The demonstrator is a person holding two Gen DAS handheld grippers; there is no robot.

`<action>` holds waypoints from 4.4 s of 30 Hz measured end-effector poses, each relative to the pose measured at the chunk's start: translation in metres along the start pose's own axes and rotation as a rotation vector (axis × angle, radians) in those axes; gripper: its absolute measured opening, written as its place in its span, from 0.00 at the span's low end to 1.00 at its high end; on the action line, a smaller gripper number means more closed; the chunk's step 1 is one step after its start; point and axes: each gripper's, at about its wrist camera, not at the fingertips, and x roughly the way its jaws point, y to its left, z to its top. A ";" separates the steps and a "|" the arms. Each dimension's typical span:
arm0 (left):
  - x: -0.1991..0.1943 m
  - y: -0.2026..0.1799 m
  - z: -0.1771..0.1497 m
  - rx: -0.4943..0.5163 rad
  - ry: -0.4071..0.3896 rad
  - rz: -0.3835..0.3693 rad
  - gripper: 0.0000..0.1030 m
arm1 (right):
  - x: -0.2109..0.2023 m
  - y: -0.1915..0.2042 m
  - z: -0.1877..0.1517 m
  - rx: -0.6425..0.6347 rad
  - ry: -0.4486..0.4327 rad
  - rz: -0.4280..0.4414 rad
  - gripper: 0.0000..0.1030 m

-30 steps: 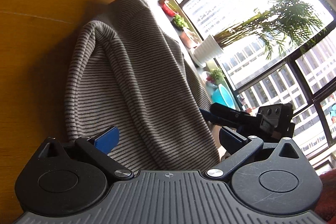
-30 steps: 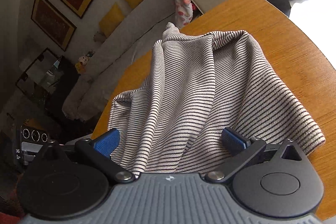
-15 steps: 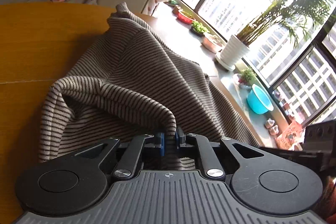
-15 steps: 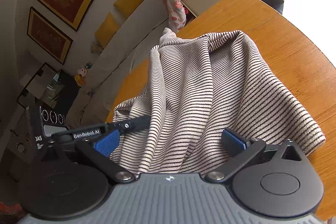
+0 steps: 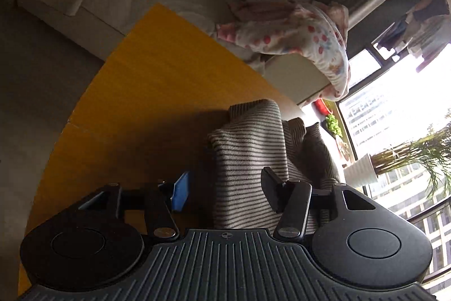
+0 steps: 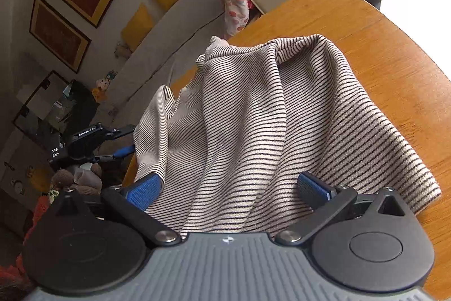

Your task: Fold clothes

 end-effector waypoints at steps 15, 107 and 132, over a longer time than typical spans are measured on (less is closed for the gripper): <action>0.010 -0.110 -0.081 0.291 0.075 -0.265 0.92 | -0.013 0.113 -0.027 -0.687 0.224 -0.190 0.64; 0.030 -0.090 -0.096 0.504 0.084 -0.117 0.98 | 0.060 0.023 0.193 -0.798 -0.050 -0.793 0.52; -0.012 -0.079 -0.052 0.675 -0.064 0.264 0.09 | 0.063 0.089 0.064 -0.509 -0.080 -0.088 0.41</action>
